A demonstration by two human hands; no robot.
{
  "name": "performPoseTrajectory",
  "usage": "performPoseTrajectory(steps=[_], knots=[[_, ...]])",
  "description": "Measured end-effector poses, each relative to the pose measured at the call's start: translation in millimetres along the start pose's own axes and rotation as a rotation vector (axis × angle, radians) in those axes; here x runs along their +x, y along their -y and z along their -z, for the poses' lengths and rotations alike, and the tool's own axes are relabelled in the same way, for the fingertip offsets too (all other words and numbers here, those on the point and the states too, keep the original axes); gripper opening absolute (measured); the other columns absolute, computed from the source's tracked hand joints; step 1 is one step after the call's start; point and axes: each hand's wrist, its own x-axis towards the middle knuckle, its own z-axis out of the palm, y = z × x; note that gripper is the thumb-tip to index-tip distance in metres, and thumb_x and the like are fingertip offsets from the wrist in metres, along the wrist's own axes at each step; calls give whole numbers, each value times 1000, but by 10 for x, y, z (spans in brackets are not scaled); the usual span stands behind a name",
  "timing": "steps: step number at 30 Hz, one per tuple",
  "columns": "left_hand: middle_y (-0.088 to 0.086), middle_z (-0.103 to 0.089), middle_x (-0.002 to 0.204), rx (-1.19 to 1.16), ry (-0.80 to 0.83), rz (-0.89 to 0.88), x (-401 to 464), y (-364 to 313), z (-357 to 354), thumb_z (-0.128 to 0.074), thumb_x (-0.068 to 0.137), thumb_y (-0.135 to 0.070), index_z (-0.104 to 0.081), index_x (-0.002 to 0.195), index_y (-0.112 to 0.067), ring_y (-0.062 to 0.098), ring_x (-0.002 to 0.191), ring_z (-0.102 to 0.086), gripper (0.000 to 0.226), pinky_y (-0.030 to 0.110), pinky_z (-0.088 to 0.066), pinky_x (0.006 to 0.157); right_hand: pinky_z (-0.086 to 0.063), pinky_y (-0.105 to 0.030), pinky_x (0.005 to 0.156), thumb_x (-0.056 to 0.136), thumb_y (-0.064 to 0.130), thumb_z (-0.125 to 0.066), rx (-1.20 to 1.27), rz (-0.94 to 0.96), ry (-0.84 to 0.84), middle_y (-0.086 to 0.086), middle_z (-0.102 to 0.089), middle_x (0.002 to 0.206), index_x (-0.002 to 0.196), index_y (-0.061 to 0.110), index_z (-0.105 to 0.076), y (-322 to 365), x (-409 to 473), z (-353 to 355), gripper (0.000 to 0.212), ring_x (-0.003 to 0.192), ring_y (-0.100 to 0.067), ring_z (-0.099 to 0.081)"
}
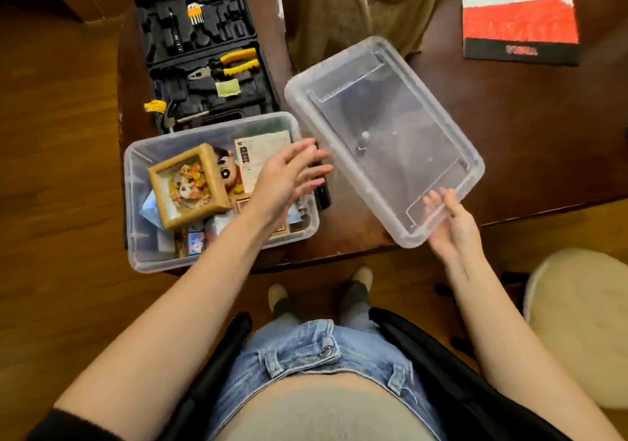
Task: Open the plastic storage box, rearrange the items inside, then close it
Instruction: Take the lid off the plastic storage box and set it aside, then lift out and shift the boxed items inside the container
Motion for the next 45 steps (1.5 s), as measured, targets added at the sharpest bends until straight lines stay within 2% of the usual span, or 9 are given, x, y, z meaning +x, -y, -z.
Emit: performPoseTrajectory(steps=[4, 9, 16, 20, 26, 31, 35, 39, 45], knots=[[7, -65, 115, 252, 119, 83, 200, 341, -846, -55, 95, -21, -45, 137, -9, 17, 96, -67, 44, 28, -55, 80, -52, -30, 81, 99, 10, -43, 114, -100, 21, -4, -60, 110, 128, 7, -46, 179, 180, 394, 29, 98, -13, -62], [5, -63, 116, 371, 156, 219, 434, 682, -1402, -50, 97, -17, -40, 143, -16, 20, 102, -65, 47, 29, -53, 84, -49, -30, 88, 99, 4, -43, 180, -184, -61, -12, -51, 137, 139, 4, -39, 352, 454, 734, 41, 124, -22, -52], [3, -64, 115, 391, 98, 380, 612, 1006, -1487, -47, 99, -19, -44, 140, -16, 15, 93, -65, 41, 23, -53, 77, -53, -32, 79, 98, 6, -47, 82, -219, -83, -13, -59, 125, 138, 2, -42, 342, 770, 958, 41, 99, -19, -64], [7, -56, 132, 283, 75, 485, 687, 1096, -1446, -44, 101, -16, -39, 143, -13, 19, 101, -61, 42, 28, -51, 84, -58, -23, 62, 98, 19, -50, -344, -218, -143, -10, -65, 104, 113, 9, -54, 306, 853, 964, 19, 84, -16, -67], [8, -46, 142, 263, 45, 545, 733, 1156, -1408, -45, 100, -16, -32, 146, -14, 25, 125, -50, 48, 36, -45, 96, -56, -30, 72, 99, 34, -44, -850, -250, -182, -7, -69, 92, 102, 8, -62, 302, 906, 968, 32, 83, -21, -68], [5, -55, 133, 534, 101, 442, 590, 928, -1340, -43, 100, -25, -46, 136, -17, 16, 107, -59, 37, 27, -50, 87, -53, -28, 69, 99, 20, -41, -948, -297, -83, -8, -68, 89, 99, 5, -62, 313, 858, 826, 25, 74, -18, -64], [2, -67, 111, 520, 160, 243, 366, 517, -1132, -40, 102, -23, -56, 124, -18, 13, 90, -68, 28, 26, -53, 84, -52, -20, 59, 98, 14, -44, -963, -187, 105, -5, -65, 76, 98, 5, -62, 281, 741, 412, 20, 64, -12, -63], [2, -67, 97, 398, 50, 85, 163, 106, -686, -41, 101, -15, -59, 116, -15, 8, 76, -67, 23, 20, -55, 72, -47, -14, 48, 96, 9, -46, -957, -85, 259, -9, -64, 73, 95, 4, -60, 186, 604, -211, 15, 53, -11, -60], [3, -68, 88, 351, -243, -36, -35, -243, 362, -42, 100, -10, -62, 111, -10, 6, 63, -64, 23, 14, -49, 51, -50, -14, 54, 95, 12, -50, -927, 15, 428, 2, -68, 67, 86, 13, -63, -149, 272, -1094, 15, 53, -4, -63]])
